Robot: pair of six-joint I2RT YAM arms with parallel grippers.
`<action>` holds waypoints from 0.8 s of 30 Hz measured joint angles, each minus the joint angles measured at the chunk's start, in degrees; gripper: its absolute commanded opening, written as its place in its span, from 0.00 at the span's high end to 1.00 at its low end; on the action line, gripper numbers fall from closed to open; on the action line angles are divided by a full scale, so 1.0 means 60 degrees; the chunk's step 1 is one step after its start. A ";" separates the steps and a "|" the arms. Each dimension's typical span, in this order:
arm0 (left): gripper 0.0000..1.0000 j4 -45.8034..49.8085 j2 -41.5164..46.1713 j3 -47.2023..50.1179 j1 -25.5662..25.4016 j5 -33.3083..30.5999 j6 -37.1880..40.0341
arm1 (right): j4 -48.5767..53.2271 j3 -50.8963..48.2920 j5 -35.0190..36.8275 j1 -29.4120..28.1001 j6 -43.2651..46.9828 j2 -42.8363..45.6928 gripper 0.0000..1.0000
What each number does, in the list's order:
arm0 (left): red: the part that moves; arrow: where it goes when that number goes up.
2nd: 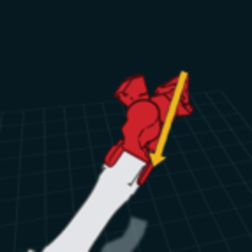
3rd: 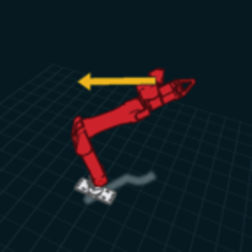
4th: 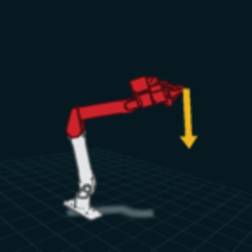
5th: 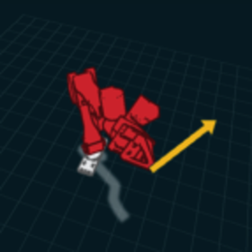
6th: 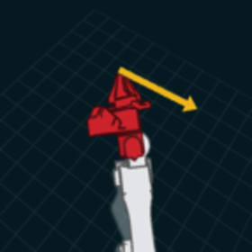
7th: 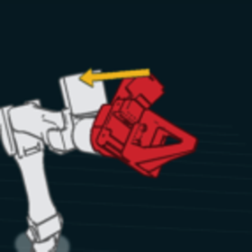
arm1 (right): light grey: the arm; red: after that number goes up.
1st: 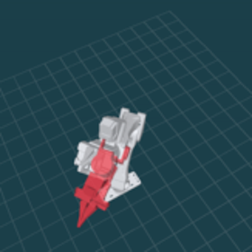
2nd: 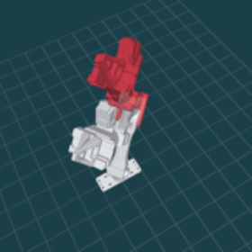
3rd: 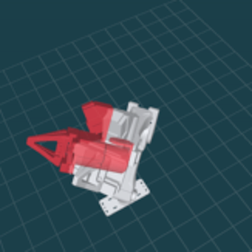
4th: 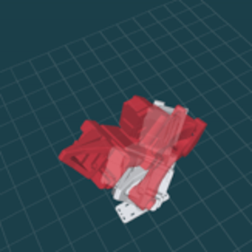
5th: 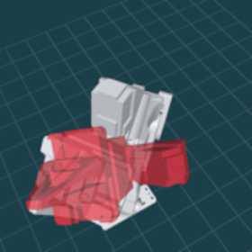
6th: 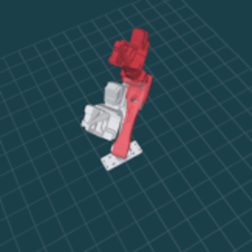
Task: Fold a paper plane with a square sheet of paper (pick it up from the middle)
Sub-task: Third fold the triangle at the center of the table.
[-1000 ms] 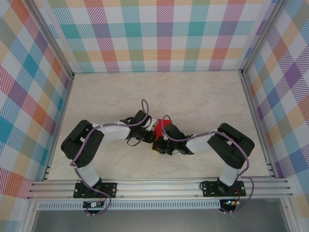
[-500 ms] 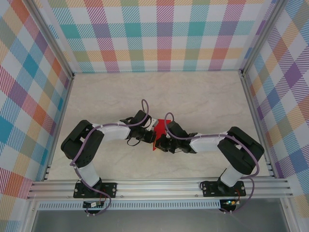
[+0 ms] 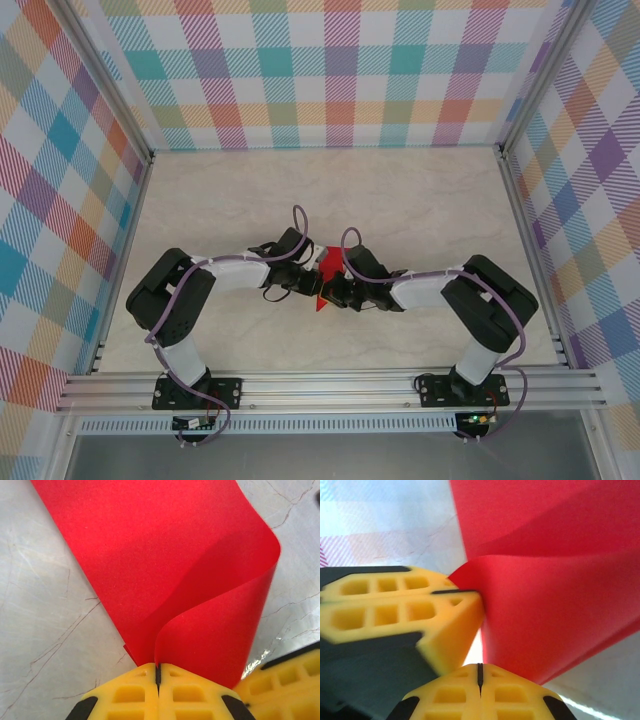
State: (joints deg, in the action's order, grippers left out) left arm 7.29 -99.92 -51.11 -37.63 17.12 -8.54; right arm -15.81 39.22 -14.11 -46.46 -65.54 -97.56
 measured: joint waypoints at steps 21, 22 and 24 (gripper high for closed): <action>1.00 0.0000 0.0000 0.0000 0.0004 0.0000 0.0000 | -0.0135 -0.0127 -0.0331 0.0882 0.0353 0.0404 1.00; 1.00 0.0000 0.0000 0.0000 0.0004 -0.0004 0.0000 | -0.0138 -0.0127 -0.0331 0.0922 0.0364 0.0382 1.00; 1.00 -0.0004 0.0000 -0.0004 0.0004 -0.0004 0.0000 | -0.0149 -0.0127 -0.0339 0.0943 0.0364 0.0259 1.00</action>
State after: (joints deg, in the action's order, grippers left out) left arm 7.27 -99.92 -51.13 -37.60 17.10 -8.54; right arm -16.71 38.46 -16.14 -40.80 -63.35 -96.01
